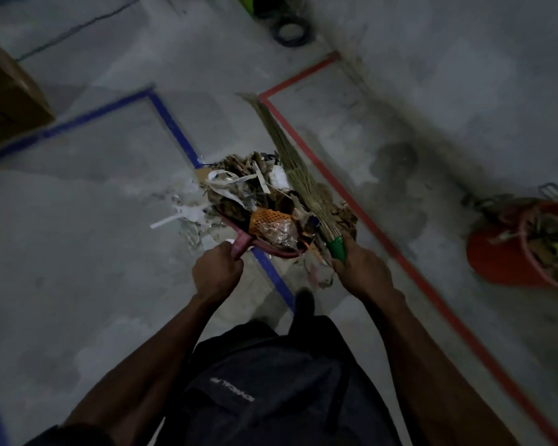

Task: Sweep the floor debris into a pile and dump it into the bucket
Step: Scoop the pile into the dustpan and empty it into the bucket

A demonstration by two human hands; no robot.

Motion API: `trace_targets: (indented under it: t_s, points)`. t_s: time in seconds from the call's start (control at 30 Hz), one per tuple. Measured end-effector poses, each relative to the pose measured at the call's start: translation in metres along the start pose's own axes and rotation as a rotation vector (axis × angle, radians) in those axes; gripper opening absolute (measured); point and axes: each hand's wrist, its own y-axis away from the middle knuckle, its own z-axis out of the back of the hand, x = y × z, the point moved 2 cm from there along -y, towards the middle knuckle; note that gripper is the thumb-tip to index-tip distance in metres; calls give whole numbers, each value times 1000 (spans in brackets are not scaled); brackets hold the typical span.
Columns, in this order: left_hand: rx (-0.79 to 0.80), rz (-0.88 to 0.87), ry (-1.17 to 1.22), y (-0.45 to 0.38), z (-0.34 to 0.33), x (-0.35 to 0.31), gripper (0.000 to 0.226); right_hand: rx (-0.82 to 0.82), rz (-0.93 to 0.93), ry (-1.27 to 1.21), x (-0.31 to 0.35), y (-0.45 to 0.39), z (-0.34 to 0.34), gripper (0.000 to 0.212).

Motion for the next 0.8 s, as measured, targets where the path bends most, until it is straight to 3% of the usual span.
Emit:
trace_targets:
  t_s: [0.37, 0.53, 0.8]
  points:
    - [72, -199, -72, 28, 0, -30, 9, -51, -136, -150, -36, 77, 1, 66]
    - [74, -294, -89, 65, -42, -94, 7, -103, -188, -202, -118, 109, 11, 64]
    - [121, -292, -92, 160, -130, -225, 12, -167, -225, -161, -288, 164, 44, 60]
